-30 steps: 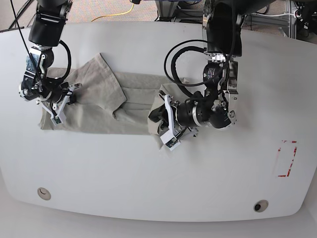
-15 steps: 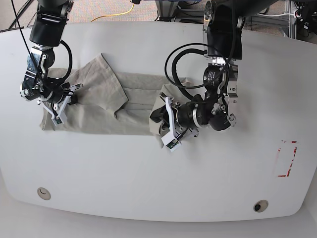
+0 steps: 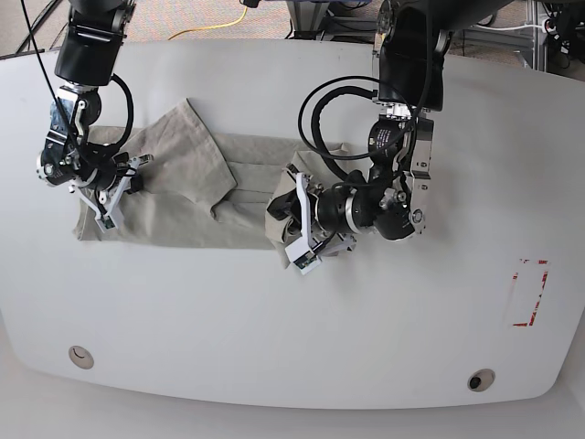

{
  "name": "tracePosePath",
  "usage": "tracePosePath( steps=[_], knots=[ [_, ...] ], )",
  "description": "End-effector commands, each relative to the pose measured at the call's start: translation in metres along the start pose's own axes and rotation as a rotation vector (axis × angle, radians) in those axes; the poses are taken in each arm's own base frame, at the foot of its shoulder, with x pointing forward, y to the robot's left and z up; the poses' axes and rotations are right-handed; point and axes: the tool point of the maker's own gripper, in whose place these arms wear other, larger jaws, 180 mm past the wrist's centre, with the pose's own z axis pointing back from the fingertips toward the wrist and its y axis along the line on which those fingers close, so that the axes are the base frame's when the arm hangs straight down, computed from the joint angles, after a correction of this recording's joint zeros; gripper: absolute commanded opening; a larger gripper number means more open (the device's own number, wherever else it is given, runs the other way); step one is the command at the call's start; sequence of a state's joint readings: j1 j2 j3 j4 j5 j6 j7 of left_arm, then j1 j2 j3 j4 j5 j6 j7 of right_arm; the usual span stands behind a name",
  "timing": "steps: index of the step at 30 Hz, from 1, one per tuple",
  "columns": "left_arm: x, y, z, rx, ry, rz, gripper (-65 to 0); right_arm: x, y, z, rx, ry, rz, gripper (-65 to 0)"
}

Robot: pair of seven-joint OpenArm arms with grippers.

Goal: Layout the t-shirt on the table in an organized manner, then fold the t-shirt properly
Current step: 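Lay the left gripper's end over the strip's middle, folding it in half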

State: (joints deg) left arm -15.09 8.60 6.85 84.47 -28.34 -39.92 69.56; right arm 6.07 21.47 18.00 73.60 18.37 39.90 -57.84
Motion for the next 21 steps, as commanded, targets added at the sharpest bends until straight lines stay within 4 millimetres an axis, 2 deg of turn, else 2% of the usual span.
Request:
tracePosePath(
  steps=[1,4,8,10,13,15,21],
  knots=[
    [0.022,-0.001,0.004,-0.005,-0.062,-0.024,-64.3,-0.020,0.003,-0.004,-0.004,0.096,0.010,-64.0],
    [0.022,-0.001,0.004,-0.006,-0.063,-0.023,-60.4,-0.020,0.003,-0.004,-0.004,0.096,0.010,-64.0],
    [0.023,-0.002,0.004,-0.008,-0.065,-0.023,-43.3,-0.020,0.004,-0.004,-0.002,0.095,0.010,-64.0],
    [0.022,-0.002,0.004,-0.009,-0.064,-0.022,-29.9,-0.020,0.004,-0.004,-0.002,0.095,0.010,-64.0],
    [0.029,-0.005,0.005,-0.029,-0.089,-0.021,-18.5,-0.020,0.004,-0.004,-0.002,0.095,0.010,-64.0],
    [0.039,-0.007,0.008,-0.045,-0.115,-0.027,-16.5,-0.020,0.004,-0.004,-0.002,0.095,0.010,-64.0],
    [0.063,-0.010,0.018,-0.078,-0.159,-0.052,-20.1,-0.020,0.005,-0.005,0.000,0.095,0.009,-64.0]
  ],
)
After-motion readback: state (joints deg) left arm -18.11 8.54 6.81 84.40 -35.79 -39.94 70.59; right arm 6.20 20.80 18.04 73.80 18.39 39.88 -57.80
